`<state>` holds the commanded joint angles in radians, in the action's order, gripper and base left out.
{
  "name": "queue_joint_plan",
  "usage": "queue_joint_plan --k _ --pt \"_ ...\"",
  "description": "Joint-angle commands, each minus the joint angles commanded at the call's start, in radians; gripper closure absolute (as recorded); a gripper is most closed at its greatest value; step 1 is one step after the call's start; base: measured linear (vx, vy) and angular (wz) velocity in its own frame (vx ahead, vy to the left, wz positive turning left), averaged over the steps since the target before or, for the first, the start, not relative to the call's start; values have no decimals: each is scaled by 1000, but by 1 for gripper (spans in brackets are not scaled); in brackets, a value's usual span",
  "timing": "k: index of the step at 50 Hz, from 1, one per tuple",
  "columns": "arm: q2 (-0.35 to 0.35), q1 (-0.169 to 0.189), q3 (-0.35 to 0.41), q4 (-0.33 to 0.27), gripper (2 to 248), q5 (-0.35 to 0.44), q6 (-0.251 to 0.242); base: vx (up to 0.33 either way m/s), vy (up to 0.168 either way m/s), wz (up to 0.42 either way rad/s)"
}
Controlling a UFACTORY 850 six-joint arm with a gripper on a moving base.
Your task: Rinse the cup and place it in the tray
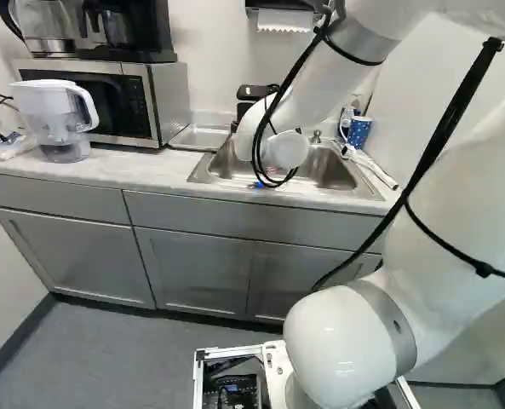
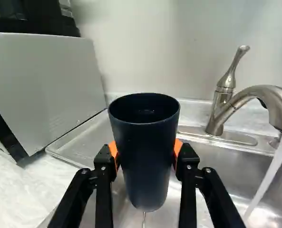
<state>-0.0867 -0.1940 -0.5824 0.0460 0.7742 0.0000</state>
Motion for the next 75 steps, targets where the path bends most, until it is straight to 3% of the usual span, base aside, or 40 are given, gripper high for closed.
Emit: queue_joint_plan --k 22,53,60,75 --pt "-17 -53 -34 0 125 -56 0 0 0 0" --pt "-41 -84 -68 0 125 -105 2 0 0 0" --pt "-41 -84 -68 0 125 -105 49 0 0 0" --pt "-41 -84 -68 0 125 -105 200 0 0 0"
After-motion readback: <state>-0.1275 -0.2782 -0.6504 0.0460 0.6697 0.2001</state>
